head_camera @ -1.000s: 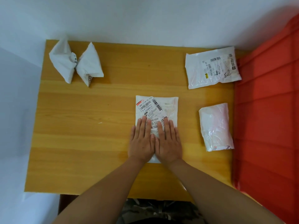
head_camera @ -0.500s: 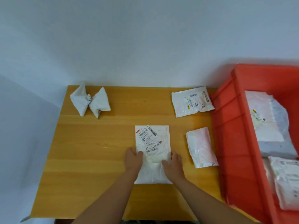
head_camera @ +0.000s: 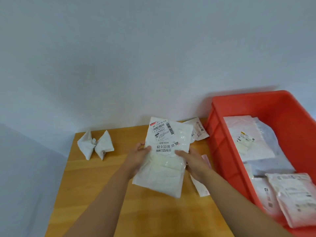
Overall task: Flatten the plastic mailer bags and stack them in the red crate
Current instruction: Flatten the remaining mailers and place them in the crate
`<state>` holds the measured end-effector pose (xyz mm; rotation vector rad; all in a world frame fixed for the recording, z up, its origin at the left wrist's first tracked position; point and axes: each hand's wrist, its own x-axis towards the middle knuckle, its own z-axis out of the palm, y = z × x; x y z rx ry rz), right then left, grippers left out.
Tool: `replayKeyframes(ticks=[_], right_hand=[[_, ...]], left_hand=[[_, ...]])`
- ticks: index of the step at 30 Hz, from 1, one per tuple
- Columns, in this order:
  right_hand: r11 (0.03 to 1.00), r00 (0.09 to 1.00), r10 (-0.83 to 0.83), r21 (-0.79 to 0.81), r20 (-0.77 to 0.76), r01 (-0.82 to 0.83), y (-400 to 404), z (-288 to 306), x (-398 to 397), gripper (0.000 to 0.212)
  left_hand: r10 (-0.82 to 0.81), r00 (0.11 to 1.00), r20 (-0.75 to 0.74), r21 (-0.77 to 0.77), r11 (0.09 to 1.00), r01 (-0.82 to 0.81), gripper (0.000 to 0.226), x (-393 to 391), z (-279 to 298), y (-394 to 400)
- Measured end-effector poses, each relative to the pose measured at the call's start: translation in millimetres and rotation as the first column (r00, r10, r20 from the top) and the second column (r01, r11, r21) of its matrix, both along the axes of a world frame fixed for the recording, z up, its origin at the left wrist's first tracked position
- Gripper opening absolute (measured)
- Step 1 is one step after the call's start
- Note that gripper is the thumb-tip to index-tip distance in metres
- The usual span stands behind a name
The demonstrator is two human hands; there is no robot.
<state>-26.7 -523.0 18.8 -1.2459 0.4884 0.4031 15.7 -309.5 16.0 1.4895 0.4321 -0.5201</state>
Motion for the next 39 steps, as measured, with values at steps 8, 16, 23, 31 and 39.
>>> replayKeyframes(ticks=[8, 16, 23, 31, 39], right_hand=[[0.972, 0.954, -0.226, -0.026, 0.197, 0.235, -82.2, 72.1, 2.2, 0.027], [0.737, 0.728, -0.669, 0.256, 0.149, 0.625, -202.9, 66.3, -7.9, 0.036], [0.472, 0.510, -0.850, 0.242, -0.132, 0.848, -266.7, 7.3, -9.5, 0.037], [0.572, 0.585, -0.796, 0.125, -0.156, 0.811, -277.9, -36.6, 23.4, 0.034], [0.676, 0.661, -0.734, -0.078, -0.158, 0.732, -276.8, -58.9, 64.6, 0.021]], left_hand=[[-0.296, 0.932, 0.210, 0.110, 0.954, 0.279, 0.029, 48.1, 89.4, -86.9], [-0.439, 0.870, 0.227, 0.097, 0.899, 0.428, 0.016, 65.2, 103.5, -186.7], [-0.521, 0.832, 0.190, 0.208, 0.850, 0.484, 0.019, 56.0, 75.4, -246.9], [-0.755, 0.634, 0.165, 0.578, 0.595, 0.558, 0.039, 47.1, 58.1, -269.1], [-0.775, 0.616, 0.143, 0.613, 0.558, 0.560, 0.044, 51.4, 43.5, -264.4]])
